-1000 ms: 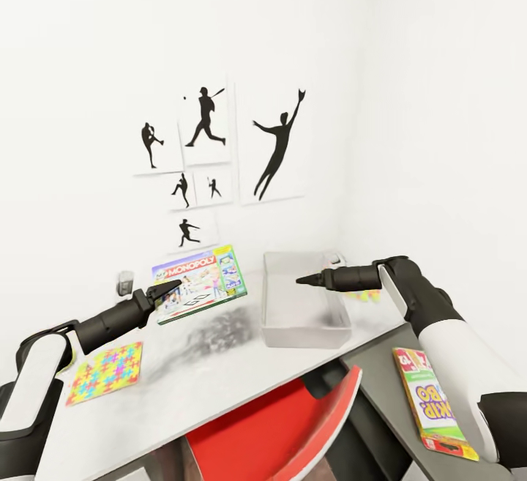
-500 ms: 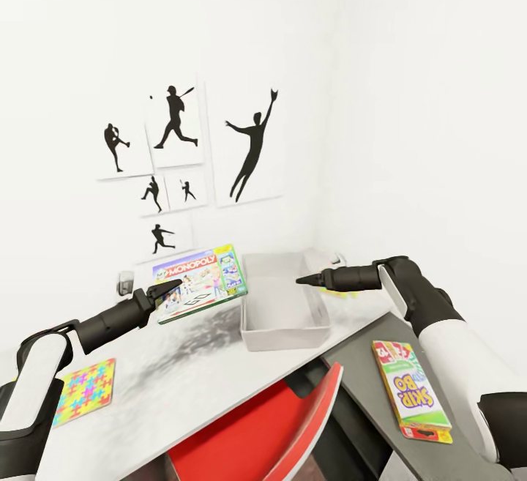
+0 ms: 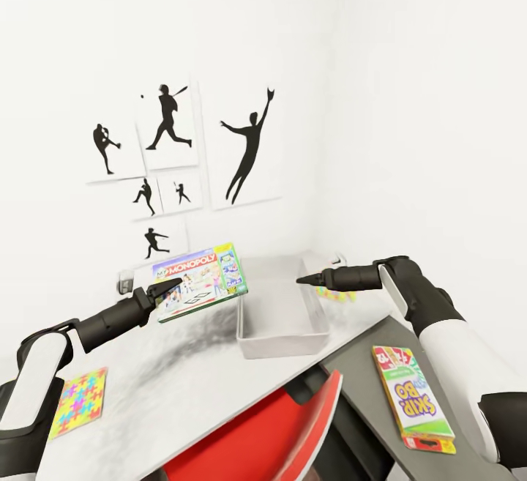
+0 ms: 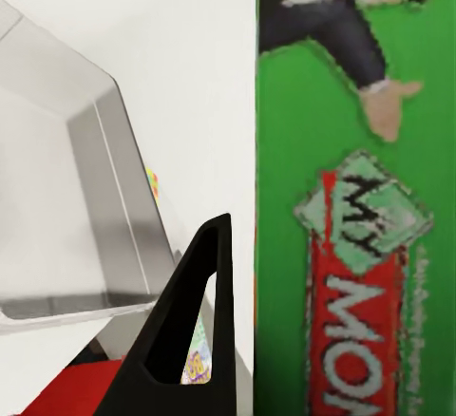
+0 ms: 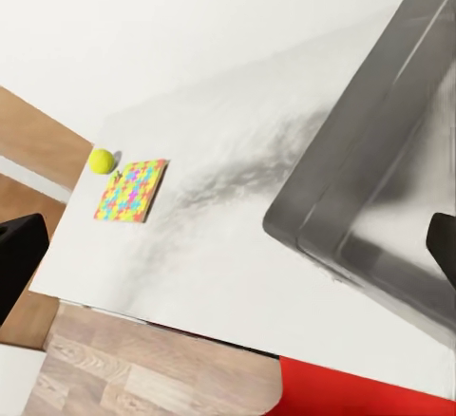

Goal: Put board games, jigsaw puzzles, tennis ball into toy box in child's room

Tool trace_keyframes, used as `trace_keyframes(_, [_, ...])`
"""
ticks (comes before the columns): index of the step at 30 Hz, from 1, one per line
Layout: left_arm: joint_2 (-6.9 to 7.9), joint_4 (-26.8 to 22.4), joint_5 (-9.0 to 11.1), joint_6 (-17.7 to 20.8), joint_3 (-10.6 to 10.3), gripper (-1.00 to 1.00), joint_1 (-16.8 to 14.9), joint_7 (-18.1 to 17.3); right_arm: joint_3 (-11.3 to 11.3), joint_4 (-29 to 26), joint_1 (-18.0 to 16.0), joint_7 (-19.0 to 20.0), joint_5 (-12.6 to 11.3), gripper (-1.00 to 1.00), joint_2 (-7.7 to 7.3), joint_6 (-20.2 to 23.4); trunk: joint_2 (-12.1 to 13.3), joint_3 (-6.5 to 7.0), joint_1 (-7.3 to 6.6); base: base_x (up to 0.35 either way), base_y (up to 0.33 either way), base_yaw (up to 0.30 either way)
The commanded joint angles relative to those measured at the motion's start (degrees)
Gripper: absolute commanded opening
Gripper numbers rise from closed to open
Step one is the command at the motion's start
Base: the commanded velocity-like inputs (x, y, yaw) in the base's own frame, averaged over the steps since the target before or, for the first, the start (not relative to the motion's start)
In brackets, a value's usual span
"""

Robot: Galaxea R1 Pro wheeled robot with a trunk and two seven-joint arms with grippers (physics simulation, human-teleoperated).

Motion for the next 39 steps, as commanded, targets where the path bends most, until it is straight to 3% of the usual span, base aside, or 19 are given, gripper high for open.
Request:
trace_keyframes(1, [-0.01,0.0,-0.6,0.2,0.1,-1.0,-0.1,-0.4,0.2,0.0,-0.1,-0.2,-0.6,1.0,-0.07,0.4,-0.1,-0.14,0.06,0.244,0.0,-0.007])
trace_keyframes(12, [-0.05,0.0,-0.6,0.2,0.1,-1.0,-0.1,-0.4,0.2,0.0,0.0,-0.1,-0.6,1.0,-0.12,0.3,-0.1,-0.14,0.06,0.178,0.0,-0.003])
trace_keyframes(31, [-0.45,0.1,-0.6,0.1,0.0,-1.0,-0.5,-0.2,0.1,-1.0,0.0,0.1,-0.5,1.0,-0.52,0.8,-0.1,-0.11,0.06,0.018,0.0,-0.004])
trace_keyframes(35, [-1.76,0.4,-0.7,0.2,0.0,-1.0,-2.0,2.0,-1.0,-1.4,0.0,0.1,-0.5,1.0,-0.74,2.4,-0.1,-0.05,0.06,0.001,0.0,-0.039])
trace_keyframes(39, [-2.16,0.5,-0.6,0.4,0.1,-1.0,-3.4,4.4,-1.8,-1.6,0.0,0.1,-0.5,1.0,-0.88,2.9,-0.1,-0.01,0.06,0.001,0.0,-0.025])
